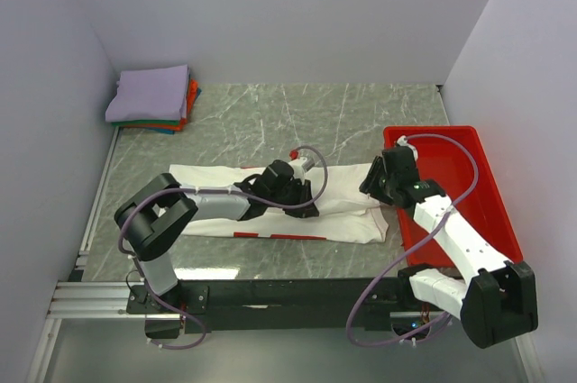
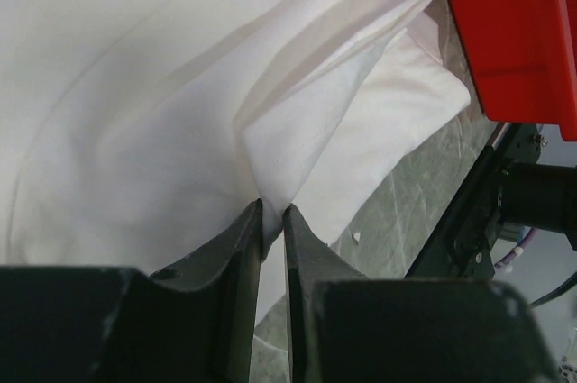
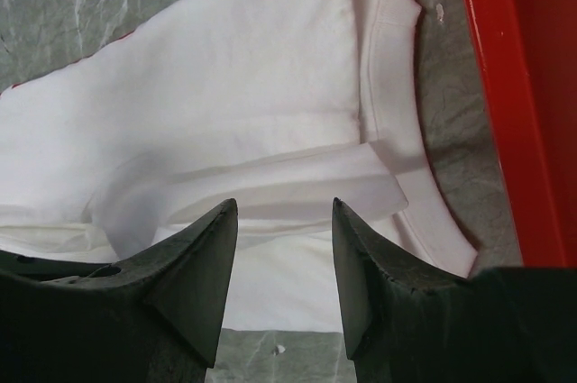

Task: Fold and stack the t-shirts
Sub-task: Fold the tshirt

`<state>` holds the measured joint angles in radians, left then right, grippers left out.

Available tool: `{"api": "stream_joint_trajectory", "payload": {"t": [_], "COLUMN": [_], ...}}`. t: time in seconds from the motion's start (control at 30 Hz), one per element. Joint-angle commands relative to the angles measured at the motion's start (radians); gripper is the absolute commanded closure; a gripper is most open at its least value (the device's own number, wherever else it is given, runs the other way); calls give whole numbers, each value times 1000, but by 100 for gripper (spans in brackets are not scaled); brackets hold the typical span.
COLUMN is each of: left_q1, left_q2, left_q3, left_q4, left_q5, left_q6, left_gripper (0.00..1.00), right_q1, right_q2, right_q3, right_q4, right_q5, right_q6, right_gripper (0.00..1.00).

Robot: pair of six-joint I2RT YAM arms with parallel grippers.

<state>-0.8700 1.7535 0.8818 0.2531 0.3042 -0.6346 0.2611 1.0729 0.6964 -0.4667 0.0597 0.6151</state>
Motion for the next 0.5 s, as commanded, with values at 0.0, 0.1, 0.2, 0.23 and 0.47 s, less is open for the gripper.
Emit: {"api": "stream_joint_trajectory", "payload": {"t": [0.0,0.1,0.2,0.23,0.47], "left_q1": [-15,-17,-17,-17,-17], "left_q2": [-60,-80,-94,-98,-118], "left_q3": [-29,-58,-78,-84,-113], "left_q4": [81,101,109,110,117], "left_q5": [38,46,42,38,13], "left_q6": [-20,-31,-36,-36,-36], "left_gripper": [79,79,79,79,78], "right_q1": [-8,-5,-5,-8,-6], "right_q2": [-31,-45,-50,-53,-90], "right_q3": [-12,-17,-24,-31,-84], "right_q4": [11,3,0,-1,-7], "right_q5": [11,11,0,-3,-29], "right_q6": [-12,-14,-12,-12,-5], "right_gripper": [47,46,46,46,46]}}
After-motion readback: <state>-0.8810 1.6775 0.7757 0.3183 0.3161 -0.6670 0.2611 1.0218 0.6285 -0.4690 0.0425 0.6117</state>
